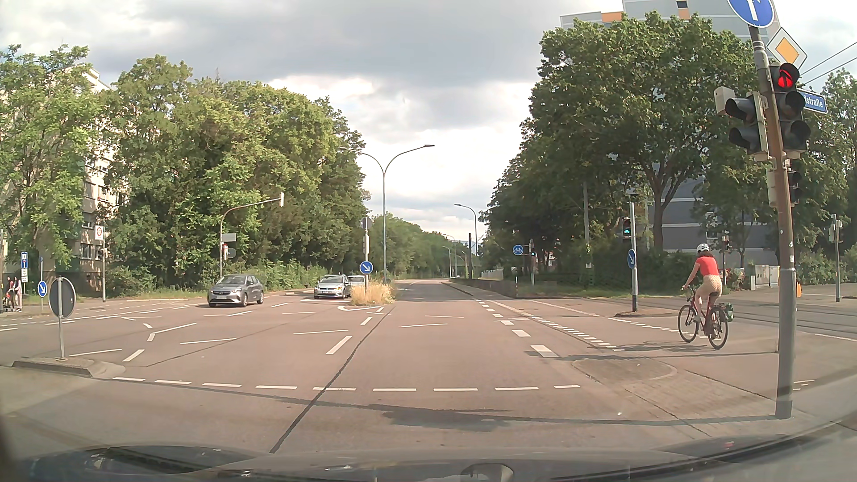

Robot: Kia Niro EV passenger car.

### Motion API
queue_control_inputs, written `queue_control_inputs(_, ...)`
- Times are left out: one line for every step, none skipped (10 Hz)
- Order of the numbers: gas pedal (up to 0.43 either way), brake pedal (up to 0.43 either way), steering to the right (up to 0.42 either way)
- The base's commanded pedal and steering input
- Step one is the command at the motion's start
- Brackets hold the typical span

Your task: Follow the waypoints while adhering to traffic rules and regulations

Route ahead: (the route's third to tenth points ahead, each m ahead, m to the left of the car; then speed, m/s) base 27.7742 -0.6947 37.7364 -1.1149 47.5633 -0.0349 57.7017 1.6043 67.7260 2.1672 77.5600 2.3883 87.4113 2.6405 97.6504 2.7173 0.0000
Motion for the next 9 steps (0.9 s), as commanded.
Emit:
queue_control_inputs(0.000,0.220,-0.008)
queue_control_inputs(0.000,0.220,-0.008)
queue_control_inputs(0.000,0.220,-0.008)
queue_control_inputs(0.000,0.220,-0.008)
queue_control_inputs(0.000,0.220,-0.008)
queue_control_inputs(0.000,0.220,-0.008)
queue_control_inputs(0.000,0.220,-0.008)
queue_control_inputs(0.000,0.220,-0.008)
queue_control_inputs(0.000,0.220,-0.008)
